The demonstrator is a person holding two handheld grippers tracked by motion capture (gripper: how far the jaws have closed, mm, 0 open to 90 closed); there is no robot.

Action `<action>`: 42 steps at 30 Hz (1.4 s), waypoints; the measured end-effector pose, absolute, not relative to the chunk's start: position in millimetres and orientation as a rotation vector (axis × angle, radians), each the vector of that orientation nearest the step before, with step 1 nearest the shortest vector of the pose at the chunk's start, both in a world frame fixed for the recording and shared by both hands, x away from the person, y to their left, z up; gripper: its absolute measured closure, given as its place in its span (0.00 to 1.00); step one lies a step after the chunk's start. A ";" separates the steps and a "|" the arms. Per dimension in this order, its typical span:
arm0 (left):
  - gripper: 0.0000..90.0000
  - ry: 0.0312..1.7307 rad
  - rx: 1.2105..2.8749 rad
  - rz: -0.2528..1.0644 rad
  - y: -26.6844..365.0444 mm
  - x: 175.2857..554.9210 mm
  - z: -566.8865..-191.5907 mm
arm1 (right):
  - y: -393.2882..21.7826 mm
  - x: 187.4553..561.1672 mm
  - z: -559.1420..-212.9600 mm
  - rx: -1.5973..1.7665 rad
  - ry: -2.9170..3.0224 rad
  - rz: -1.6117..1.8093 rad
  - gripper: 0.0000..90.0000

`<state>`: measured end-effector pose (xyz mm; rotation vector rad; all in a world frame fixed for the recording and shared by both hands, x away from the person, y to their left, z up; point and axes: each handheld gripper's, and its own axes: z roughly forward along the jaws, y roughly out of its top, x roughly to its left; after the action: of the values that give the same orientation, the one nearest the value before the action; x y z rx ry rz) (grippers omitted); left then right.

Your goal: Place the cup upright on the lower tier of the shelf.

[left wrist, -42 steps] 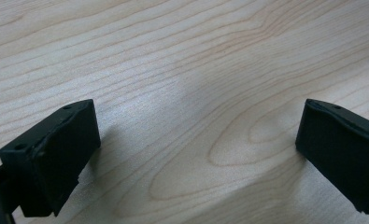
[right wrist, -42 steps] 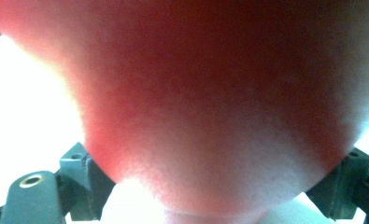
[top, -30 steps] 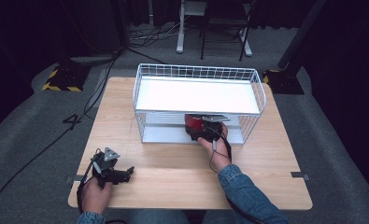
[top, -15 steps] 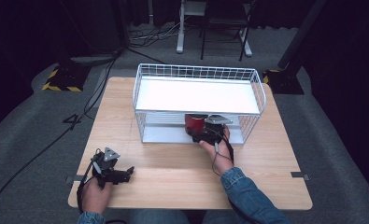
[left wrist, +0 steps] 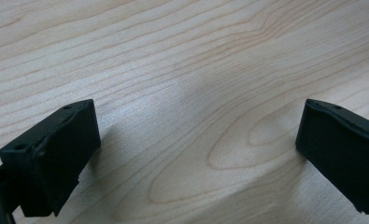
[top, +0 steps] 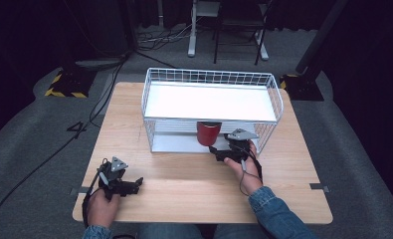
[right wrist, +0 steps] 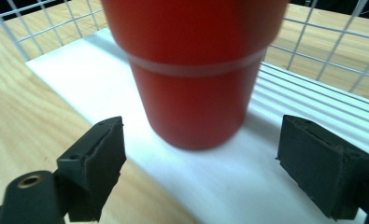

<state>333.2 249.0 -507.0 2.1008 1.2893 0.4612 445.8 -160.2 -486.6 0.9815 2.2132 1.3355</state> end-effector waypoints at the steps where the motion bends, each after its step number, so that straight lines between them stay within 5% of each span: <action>1: 0.00 1.289 2.101 0.461 249.0 333.2 -507.0 | -160.2 445.8 -486.6 0.982 2.213 1.335 0.18; 26: 0.00 1.307 2.088 0.468 251.2 319.0 -507.3 | -245.7 391.9 -444.4 1.036 2.227 1.407 0.18; 42: 0.00 1.306 2.091 0.466 250.4 322.2 -507.1 | -312.5 363.4 -451.8 1.174 2.220 1.254 0.18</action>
<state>322.2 250.4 -507.1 2.0913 1.3058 0.4655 363.4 -312.5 -451.8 1.1739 2.2196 1.2539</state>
